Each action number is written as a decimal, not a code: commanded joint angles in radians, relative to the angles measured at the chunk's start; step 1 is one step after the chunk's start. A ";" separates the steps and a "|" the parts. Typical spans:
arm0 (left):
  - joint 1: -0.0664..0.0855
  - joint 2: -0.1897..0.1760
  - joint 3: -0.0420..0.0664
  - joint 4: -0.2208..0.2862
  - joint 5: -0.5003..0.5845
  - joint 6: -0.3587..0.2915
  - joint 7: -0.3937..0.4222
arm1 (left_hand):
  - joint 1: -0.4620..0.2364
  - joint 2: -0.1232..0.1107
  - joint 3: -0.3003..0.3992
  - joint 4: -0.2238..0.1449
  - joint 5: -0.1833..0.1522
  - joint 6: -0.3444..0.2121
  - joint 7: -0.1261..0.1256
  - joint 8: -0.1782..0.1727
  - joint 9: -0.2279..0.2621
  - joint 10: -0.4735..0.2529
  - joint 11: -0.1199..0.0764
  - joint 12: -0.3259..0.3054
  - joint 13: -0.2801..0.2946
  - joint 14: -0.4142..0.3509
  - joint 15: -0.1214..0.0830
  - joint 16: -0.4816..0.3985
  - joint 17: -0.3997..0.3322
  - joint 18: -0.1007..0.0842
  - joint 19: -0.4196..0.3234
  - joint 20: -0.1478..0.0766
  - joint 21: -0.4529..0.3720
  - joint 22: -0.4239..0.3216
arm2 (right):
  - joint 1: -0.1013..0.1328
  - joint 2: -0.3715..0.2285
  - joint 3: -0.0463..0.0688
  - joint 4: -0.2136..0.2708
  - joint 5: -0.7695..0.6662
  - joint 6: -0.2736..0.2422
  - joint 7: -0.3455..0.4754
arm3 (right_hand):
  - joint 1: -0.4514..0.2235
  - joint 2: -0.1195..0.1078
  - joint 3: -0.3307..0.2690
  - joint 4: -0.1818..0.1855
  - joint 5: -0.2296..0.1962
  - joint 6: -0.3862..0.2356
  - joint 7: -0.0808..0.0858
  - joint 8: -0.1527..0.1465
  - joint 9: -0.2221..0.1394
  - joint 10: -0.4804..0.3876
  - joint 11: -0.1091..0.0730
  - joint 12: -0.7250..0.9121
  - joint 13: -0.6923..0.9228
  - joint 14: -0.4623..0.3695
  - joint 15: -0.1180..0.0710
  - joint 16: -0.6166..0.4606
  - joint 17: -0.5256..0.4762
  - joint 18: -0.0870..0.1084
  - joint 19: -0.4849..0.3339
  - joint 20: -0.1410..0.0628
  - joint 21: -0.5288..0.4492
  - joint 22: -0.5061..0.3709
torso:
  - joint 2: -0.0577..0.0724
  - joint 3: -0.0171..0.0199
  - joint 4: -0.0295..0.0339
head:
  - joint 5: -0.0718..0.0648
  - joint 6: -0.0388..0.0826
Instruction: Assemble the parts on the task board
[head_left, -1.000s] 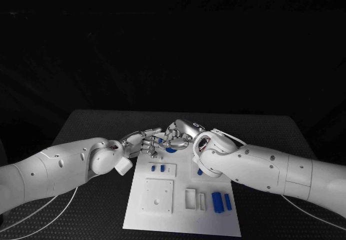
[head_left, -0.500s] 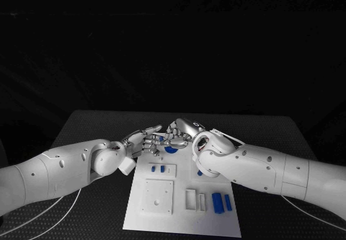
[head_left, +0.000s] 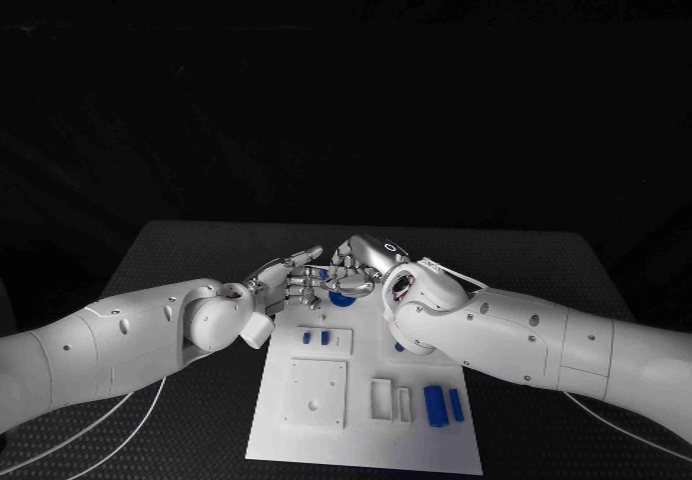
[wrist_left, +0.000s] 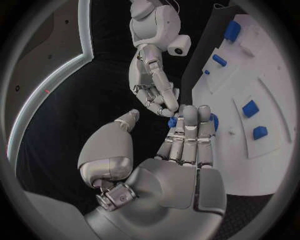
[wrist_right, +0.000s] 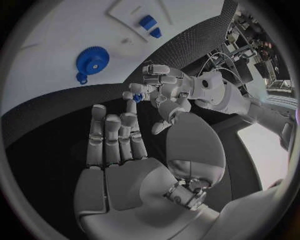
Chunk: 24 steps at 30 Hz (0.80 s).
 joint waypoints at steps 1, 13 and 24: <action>0.001 0.002 0.001 0.006 0.022 -0.014 0.016 | 0.011 0.000 0.000 0.004 -0.004 -0.007 0.001 0.002 0.001 -0.039 0.030 -0.001 -0.005 0.010 0.000 0.004 -0.001 0.014 -0.004 -0.021 -0.004 0.006 | -0.002 0.003 0.000 -0.001 -0.035 -0.006 -0.001 | 0.010 -0.001 0.006 0.002 -0.006 0.007 0.001 0.005 0.002 0.003 -0.004 0.005 0.001 0.001 -0.006 0.005 -0.001 0.006 0.000 -0.009 0.007 0.015 | 0.000 0.0000 -0.0002 | 0.001 -0.001; 0.001 0.004 0.001 0.011 0.028 -0.021 0.010 | 0.024 0.009 -0.012 0.005 -0.004 -0.011 -0.001 0.006 0.004 -0.049 0.029 -0.001 -0.040 0.024 -0.001 0.004 -0.006 0.014 0.000 -0.021 -0.011 0.004 | -0.002 0.012 0.000 -0.010 -0.070 -0.022 -0.005 | 0.067 -0.008 0.041 -0.008 -0.012 0.016 -0.005 0.013 0.011 0.012 -0.009 0.011 0.006 0.007 -0.013 0.014 0.000 0.006 0.009 -0.015 0.017 0.015 | 0.000 -0.0007 0.0003 | 0.002 0.000; 0.001 0.005 0.000 0.024 0.026 -0.012 0.004 | 0.036 0.015 -0.019 0.003 -0.004 -0.011 0.000 0.010 0.006 -0.048 0.030 0.000 -0.057 0.032 -0.001 0.003 -0.010 0.014 0.002 -0.021 -0.015 0.003 | -0.004 0.021 0.000 -0.023 -0.071 -0.020 -0.008 | 0.067 -0.008 0.042 -0.006 -0.012 0.017 -0.005 0.013 0.011 0.012 -0.009 0.011 0.006 0.008 -0.014 0.015 0.000 0.006 0.009 -0.015 0.018 0.015 | 0.000 -0.0003 -0.0006 | 0.004 -0.002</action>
